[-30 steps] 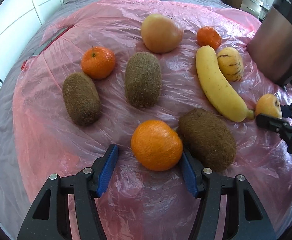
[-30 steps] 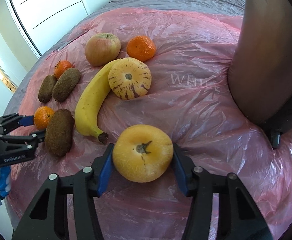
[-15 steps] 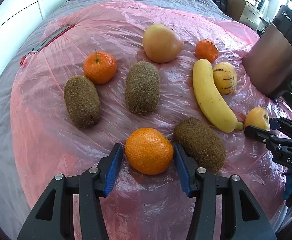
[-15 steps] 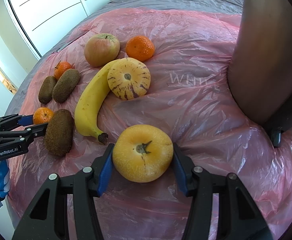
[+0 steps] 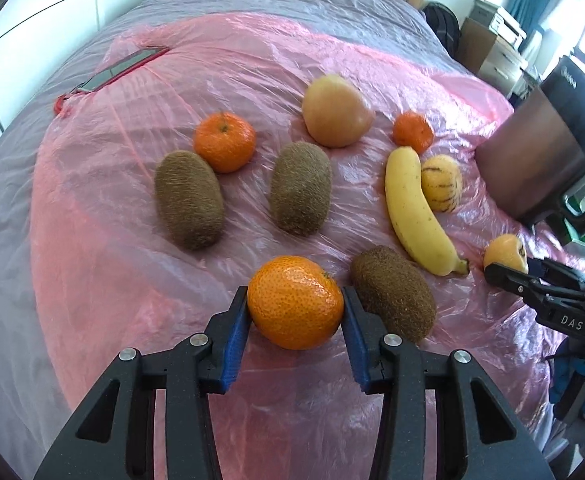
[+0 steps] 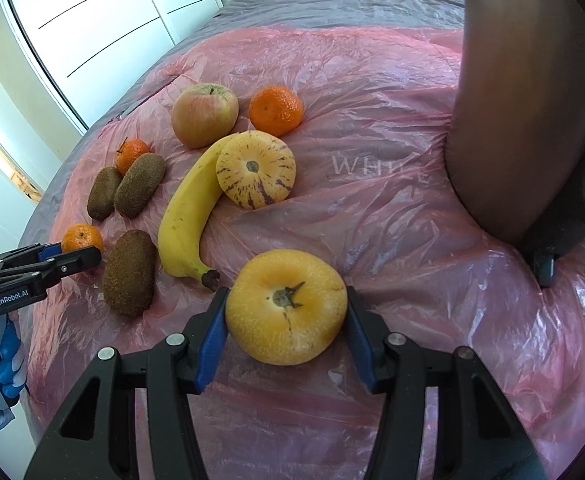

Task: Organize fruits
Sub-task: 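Carry the mandarin and yellow apple with both tools over the green tray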

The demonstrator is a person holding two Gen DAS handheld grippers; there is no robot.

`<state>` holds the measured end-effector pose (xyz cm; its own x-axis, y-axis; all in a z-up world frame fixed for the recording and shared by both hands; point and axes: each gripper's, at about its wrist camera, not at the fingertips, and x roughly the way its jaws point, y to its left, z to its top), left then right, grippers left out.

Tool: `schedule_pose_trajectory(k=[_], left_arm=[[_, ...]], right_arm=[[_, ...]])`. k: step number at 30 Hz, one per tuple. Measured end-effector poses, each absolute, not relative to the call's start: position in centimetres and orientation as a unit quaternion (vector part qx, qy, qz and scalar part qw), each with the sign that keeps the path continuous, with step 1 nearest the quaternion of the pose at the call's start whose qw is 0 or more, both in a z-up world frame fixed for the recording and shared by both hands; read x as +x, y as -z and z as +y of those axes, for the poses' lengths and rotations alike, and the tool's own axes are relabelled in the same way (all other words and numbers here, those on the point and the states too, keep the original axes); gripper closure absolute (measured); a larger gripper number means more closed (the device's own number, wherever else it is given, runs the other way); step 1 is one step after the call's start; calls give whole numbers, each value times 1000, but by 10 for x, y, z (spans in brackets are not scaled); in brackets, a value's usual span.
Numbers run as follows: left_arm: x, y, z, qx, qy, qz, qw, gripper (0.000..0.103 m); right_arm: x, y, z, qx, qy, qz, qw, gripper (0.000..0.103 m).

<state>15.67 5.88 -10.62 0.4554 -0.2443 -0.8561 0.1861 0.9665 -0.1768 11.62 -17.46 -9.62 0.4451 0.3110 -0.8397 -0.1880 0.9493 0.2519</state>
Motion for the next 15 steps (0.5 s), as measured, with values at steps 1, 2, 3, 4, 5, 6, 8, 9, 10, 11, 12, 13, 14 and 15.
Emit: schedule_pose_trajectory(k=[1, 2, 3, 4, 5, 6, 8, 9, 10, 11, 12, 13, 14, 15], left_arm=[[156, 104, 61, -33, 124, 504, 854, 64], [155, 102, 63, -36, 122, 503, 855, 64], [153, 99, 65, -38, 120, 501, 856, 64], [152, 96, 67, -40, 118, 499, 858, 64], [150, 94, 68, -41, 117, 497, 859, 64], [149, 92, 68, -42, 115, 496, 860, 64], [145, 86, 68, -43, 113, 493, 862, 64], [143, 84, 68, -42, 112, 492, 862, 64], [140, 81, 68, -41, 110, 491, 863, 64], [136, 78, 67, -39, 108, 490, 864, 64], [134, 76, 67, -37, 107, 490, 864, 64], [130, 73, 65, -34, 105, 490, 865, 64], [126, 70, 64, -33, 105, 488, 866, 64], [122, 67, 63, -33, 105, 488, 866, 64]], right_arm=[[115, 95, -175, 60, -147, 505, 849, 34], [113, 93, -176, 59, -147, 504, 849, 34], [112, 91, -177, 59, -146, 502, 850, 34], [111, 89, -177, 59, -146, 501, 851, 34], [109, 87, -178, 60, -146, 500, 852, 34], [106, 84, -179, 61, -146, 498, 853, 34], [101, 78, -181, 61, -147, 495, 854, 34], [97, 75, -182, 62, -149, 493, 855, 34], [94, 72, -182, 62, -150, 493, 855, 34], [89, 69, -183, 61, -151, 491, 856, 34], [85, 65, -184, 62, -151, 490, 856, 34], [81, 63, -185, 63, -151, 490, 856, 34], [76, 60, -187, 63, -150, 489, 857, 34], [71, 57, -190, 63, -149, 488, 858, 34]])
